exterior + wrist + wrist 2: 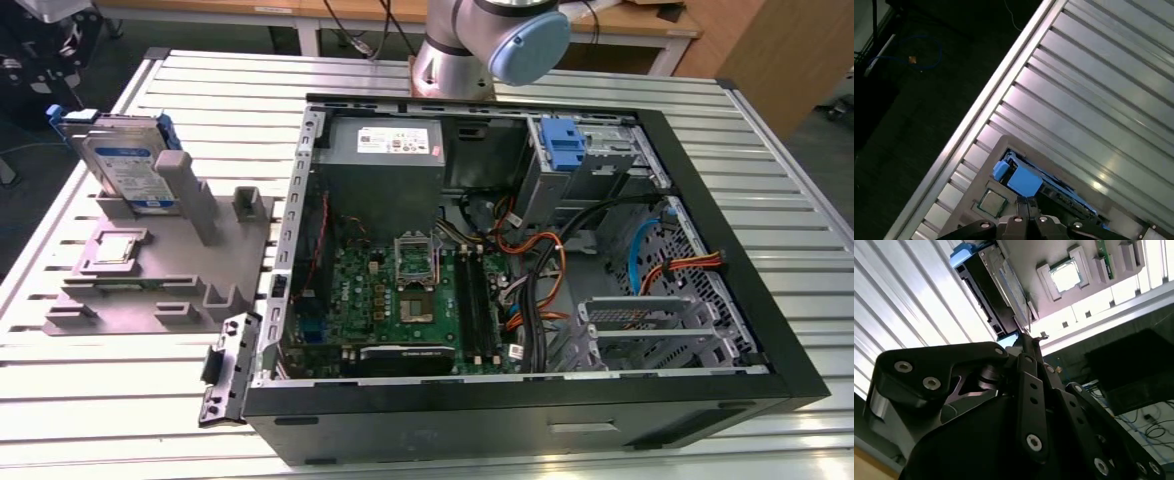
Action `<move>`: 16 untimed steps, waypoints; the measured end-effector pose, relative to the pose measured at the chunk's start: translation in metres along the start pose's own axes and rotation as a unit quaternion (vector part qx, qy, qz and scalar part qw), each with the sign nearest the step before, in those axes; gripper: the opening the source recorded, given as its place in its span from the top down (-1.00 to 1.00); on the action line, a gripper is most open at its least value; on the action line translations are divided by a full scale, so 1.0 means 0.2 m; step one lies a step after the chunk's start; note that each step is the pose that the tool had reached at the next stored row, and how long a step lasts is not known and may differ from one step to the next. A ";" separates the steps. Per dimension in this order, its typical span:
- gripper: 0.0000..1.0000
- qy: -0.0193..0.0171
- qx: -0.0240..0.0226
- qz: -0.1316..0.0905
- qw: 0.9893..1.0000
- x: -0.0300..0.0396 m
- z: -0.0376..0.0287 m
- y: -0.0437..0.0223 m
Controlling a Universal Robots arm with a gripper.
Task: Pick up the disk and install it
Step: 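Pick up the disk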
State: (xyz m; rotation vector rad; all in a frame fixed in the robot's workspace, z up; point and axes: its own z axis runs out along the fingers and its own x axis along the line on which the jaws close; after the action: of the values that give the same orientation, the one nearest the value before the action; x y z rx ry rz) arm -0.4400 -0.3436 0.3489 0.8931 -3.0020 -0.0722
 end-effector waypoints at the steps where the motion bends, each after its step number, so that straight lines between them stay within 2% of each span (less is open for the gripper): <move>1: 0.80 0.000 0.000 -0.009 1.000 0.000 0.000 0.000; 3: 0.80 0.001 0.000 -0.028 1.000 0.000 0.001 0.000; 6: 0.80 0.003 0.000 -0.054 0.999 0.000 0.002 0.000; 12: 0.80 0.005 0.000 -0.101 0.995 0.000 0.002 0.000; 16: 0.80 0.006 -0.001 -0.119 0.993 0.000 0.002 0.000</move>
State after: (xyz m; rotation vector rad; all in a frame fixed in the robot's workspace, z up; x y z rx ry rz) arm -0.4400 -0.3436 0.3484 1.2435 -2.8687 -0.0699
